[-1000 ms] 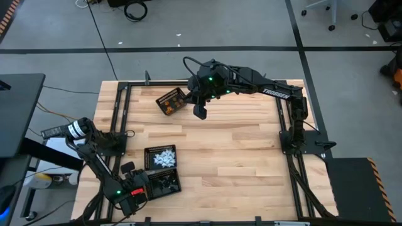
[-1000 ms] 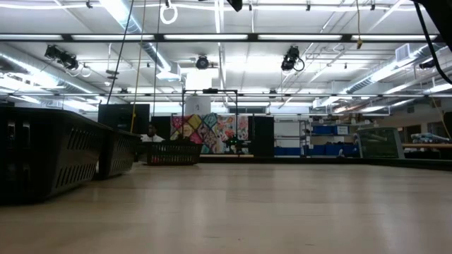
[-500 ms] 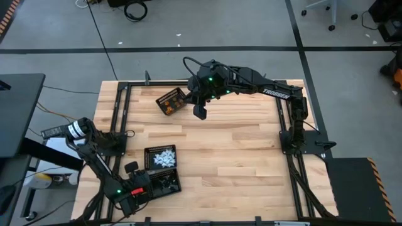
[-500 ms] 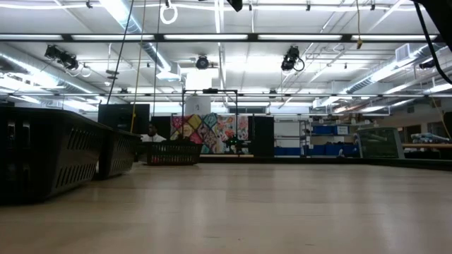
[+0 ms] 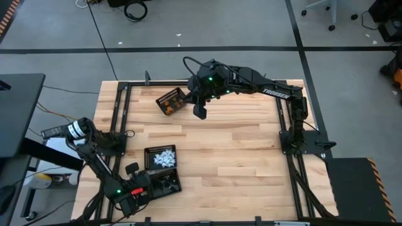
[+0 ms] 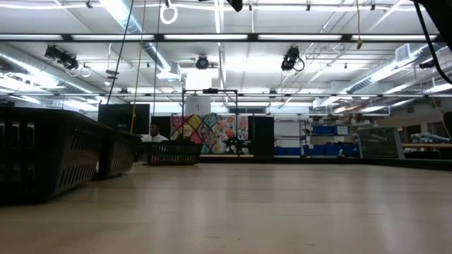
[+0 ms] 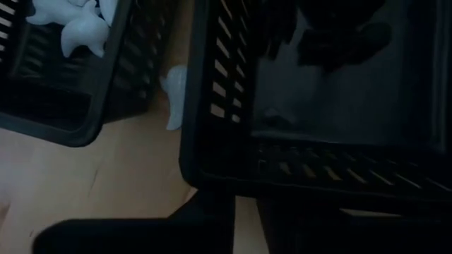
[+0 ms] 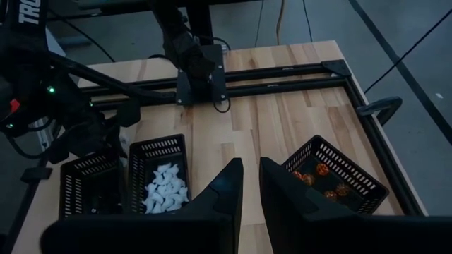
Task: Sort Halloween decoration
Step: Put the white toy into the middle black bin
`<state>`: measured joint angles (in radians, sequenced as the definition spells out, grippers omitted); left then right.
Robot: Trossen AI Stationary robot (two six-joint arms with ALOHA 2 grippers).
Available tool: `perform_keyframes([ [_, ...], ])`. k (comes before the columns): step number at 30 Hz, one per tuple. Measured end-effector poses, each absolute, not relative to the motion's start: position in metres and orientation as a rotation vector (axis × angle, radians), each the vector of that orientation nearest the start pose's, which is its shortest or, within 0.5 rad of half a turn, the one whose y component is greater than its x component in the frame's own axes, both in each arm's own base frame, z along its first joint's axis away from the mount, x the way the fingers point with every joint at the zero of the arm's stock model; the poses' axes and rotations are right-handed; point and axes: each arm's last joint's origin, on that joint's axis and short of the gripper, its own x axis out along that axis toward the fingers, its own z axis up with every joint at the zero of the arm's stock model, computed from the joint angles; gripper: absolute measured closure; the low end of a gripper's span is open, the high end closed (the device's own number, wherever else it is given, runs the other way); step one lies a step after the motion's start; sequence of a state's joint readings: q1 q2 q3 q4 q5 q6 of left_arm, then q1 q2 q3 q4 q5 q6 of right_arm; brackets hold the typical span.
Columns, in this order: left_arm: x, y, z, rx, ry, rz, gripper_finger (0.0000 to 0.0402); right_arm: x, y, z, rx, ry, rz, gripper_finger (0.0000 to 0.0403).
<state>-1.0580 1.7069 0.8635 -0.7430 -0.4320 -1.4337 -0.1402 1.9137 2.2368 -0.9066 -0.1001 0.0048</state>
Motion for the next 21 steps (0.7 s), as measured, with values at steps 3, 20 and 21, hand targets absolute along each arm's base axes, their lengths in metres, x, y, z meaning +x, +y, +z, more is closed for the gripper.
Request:
perform_keyframes([
  [3, 0.139, -0.222, 0.128, -0.166, 1.153, 0.394, 0.0367, 0.399, -0.054, 0.434, 0.075, 0.579, -0.041, 0.0349],
  [20, 0.133, -0.214, 0.142, -0.27, 1.181, 0.466, 0.0397, 0.399, -0.054, 0.434, 0.069, 0.571, -0.042, 0.0349],
  [21, 0.132, -0.214, 0.142, -0.276, 1.19, 0.471, 0.0395, 0.399, -0.054, 0.434, 0.069, 0.572, -0.042, 0.0349],
])
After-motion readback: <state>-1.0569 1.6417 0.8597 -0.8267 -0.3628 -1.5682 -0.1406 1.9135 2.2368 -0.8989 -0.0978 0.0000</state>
